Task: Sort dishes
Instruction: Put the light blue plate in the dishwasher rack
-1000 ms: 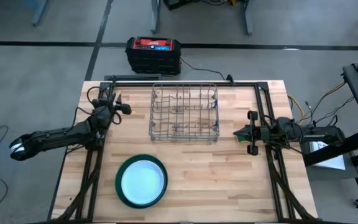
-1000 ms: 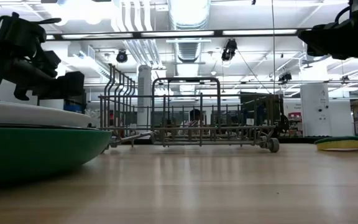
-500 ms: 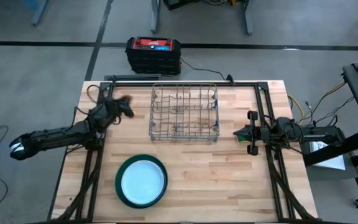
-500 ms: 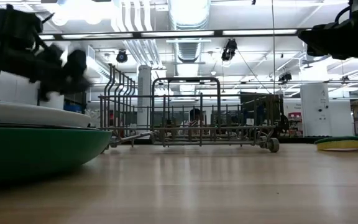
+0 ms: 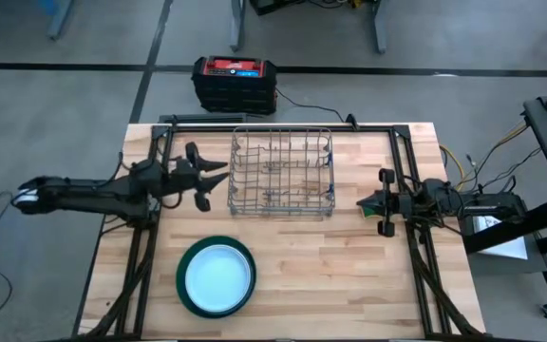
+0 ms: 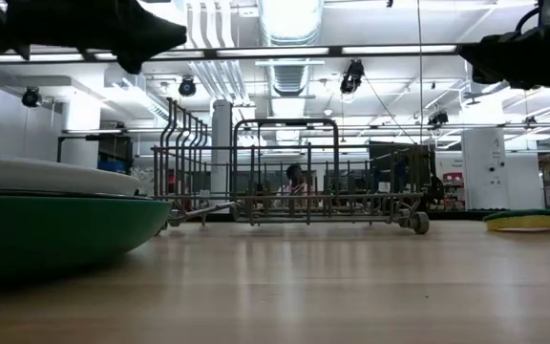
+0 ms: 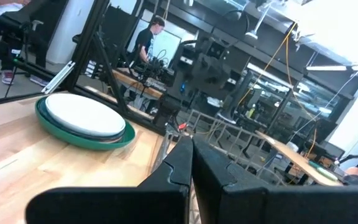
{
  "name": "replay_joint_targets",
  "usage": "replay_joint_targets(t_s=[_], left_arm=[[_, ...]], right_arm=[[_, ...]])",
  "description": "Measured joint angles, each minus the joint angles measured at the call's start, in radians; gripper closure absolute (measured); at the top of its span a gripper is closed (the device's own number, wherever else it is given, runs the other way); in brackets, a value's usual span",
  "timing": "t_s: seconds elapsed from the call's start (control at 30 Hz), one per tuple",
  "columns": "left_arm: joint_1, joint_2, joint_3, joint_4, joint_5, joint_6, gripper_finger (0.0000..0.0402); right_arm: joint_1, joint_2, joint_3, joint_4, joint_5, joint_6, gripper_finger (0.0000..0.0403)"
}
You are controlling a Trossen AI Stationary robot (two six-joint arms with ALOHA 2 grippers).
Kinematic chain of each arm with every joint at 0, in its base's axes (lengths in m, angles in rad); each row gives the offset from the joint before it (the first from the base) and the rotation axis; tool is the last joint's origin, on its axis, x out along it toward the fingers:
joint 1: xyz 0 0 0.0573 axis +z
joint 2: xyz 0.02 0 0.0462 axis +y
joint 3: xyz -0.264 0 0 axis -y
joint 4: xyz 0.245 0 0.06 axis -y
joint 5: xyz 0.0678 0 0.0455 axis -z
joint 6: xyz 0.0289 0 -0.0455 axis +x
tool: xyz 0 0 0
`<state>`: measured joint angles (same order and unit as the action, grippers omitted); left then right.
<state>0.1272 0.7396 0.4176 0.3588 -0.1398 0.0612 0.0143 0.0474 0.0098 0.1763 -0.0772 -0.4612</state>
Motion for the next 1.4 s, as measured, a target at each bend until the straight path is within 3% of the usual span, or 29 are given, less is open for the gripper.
replay_joint_targets(t_s=[0.2,0.33,0.47,0.67,0.83,0.93,1.13,1.23,1.4], left_arm=[[-0.013,0.025,0.082,-0.158,0.003,0.049,0.0286],[-0.04,0.0,0.074,-0.187,0.082,0.073,0.0286],[-0.056,-0.026,0.063,-0.285,0.082,0.025,0.0286],[-0.056,-0.033,0.062,-0.434,0.09,-0.264,0.0286],[-0.058,-0.031,0.142,-0.572,0.331,-0.594,0.0286],[-0.071,-0.011,0.237,-0.79,0.431,-0.734,0.0286],[-0.161,0.076,0.377,-1.338,0.374,-0.824,0.0286],[-0.272,0.107,0.409,-1.378,0.272,-0.928,0.0287],[-0.465,0.173,0.452,-1.374,0.188,-1.063,0.0287]], right_arm=[[0.0,0.0,0.0,0.134,0.0,0.307,0.0403],[0.003,0.0,0.0,0.155,-0.033,0.368,0.0403],[0.01,0.0,0.0,0.186,-0.047,0.415,0.0403],[0.061,0.022,0.0,0.2,-0.08,0.46,0.0403],[0.067,0.035,0.0,0.227,-0.079,0.525,0.0403],[0.067,0.053,0.0,0.218,-0.079,0.561,0.0403],[0.067,0.127,0.0,0.217,-0.079,0.585,0.0403],[0.067,0.165,0.0,0.225,-0.078,0.59,0.0403],[0.067,0.206,0.0,0.233,-0.077,0.629,0.0403]])
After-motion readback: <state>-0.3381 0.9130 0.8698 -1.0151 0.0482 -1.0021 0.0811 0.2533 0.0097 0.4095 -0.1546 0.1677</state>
